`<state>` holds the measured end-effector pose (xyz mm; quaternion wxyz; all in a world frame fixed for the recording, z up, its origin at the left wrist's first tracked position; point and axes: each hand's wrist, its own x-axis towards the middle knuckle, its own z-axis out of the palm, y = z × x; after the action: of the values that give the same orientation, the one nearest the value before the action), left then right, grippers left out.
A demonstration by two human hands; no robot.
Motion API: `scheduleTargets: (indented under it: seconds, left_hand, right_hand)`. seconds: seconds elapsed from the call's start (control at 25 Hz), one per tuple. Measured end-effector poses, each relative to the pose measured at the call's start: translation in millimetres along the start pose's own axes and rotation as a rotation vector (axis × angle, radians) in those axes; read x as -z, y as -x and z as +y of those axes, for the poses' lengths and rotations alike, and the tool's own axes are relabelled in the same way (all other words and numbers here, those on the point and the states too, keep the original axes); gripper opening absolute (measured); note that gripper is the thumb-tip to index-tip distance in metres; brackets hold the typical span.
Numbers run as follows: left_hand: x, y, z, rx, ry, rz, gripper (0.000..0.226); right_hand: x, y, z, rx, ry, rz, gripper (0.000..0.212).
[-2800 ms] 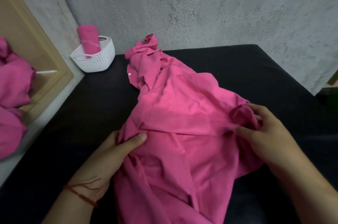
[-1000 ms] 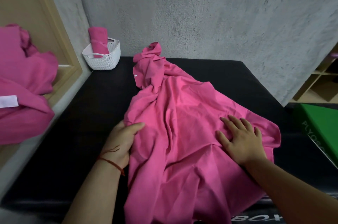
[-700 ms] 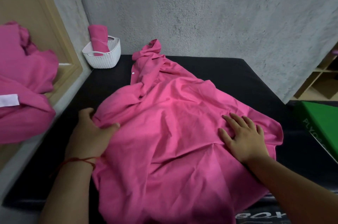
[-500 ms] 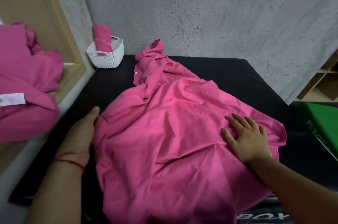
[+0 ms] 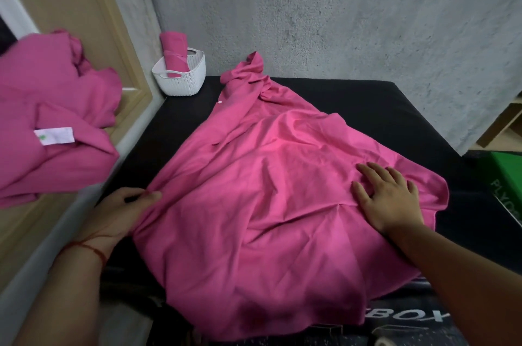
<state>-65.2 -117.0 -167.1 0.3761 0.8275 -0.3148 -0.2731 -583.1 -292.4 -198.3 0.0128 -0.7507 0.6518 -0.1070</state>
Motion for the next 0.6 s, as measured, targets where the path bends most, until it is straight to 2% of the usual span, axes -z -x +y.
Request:
scheduleTargets:
  seconds: [0.12, 0.16, 0.24, 0.32, 0.36, 0.44, 0.52, 0.6]
  left_hand:
    - [6, 33, -12, 0.052, 0.365, -0.124, 0.028]
    - [10, 43, -17, 0.069, 0.431, -0.180, 0.029]
    - [26, 59, -26, 0.008, 0.334, -0.305, 0.034]
    - [38, 76, -26, -0.120, 0.063, -0.411, 0.028]
    - [38, 82, -25, -0.162, -0.019, -0.417, 0.026]
    - [31, 93, -21, -0.214, -0.015, -0.361, 0.019]
    - [23, 96, -19, -0.247, 0.033, -0.273, 0.012]
    - [13, 100, -17, -0.247, 0.092, -0.216, 0.014]
  right_hand:
    - [14, 14, -4, 0.004, -0.042, 0.063, 0.057]
    - [20, 24, -1, -0.018, -0.085, 0.139, 0.053]
    - [38, 55, 12, -0.127, -0.169, 0.309, 0.041]
    - [50, 88, 36, -0.343, -0.299, 0.346, 0.042]
    - [55, 102, 48, -0.480, -0.390, 0.318, 0.047]
    - [60, 121, 64, -0.692, -0.465, 0.187, 0.060]
    - [66, 131, 64, -0.716, -0.402, -0.007, 0.070]
    - [75, 131, 58, -0.637, -0.350, -0.138, 0.064]
